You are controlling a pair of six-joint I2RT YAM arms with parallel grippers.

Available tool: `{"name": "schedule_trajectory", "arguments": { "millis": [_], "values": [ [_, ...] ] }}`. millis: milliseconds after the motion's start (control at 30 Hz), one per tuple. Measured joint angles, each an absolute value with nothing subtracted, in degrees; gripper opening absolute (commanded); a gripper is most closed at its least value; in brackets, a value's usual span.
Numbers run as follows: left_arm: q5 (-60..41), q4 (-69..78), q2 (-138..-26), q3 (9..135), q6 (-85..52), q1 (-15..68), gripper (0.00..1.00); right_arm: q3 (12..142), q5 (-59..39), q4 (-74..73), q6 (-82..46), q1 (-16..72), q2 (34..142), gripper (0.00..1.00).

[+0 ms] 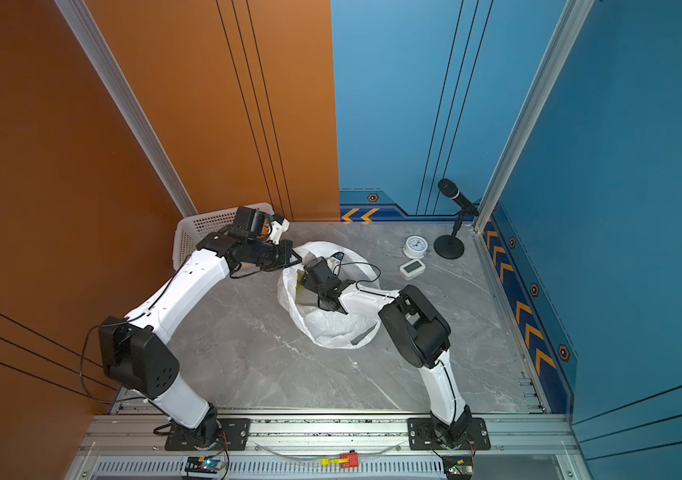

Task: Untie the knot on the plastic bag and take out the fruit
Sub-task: 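Close the right gripper on the orange inside the bag and lift it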

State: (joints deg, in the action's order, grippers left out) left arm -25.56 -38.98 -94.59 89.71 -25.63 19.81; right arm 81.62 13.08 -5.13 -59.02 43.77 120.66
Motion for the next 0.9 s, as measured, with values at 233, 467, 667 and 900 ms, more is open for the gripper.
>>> {"name": "schedule_trajectory", "arguments": {
  "millis": [233,467,667,900],
  "values": [
    [-25.5,-38.61,-94.54,89.71,-26.3,20.38,0.04,87.29,12.01,-4.97,-62.13,42.37,126.52,0.76],
    [-24.97,-38.35,-93.41,89.12,-26.44,20.45,0.04,89.84,10.98,-4.75,-62.89,42.17,128.66,0.54],
    [-24.82,-37.95,-91.42,86.5,-26.39,20.49,0.04,89.82,9.67,-4.78,-60.66,41.98,128.57,0.4],
    [-24.82,-38.17,-90.52,82.35,-26.02,20.32,0.05,85.3,7.57,-5.06,-56.53,41.98,124.68,0.35]
  ]
}}
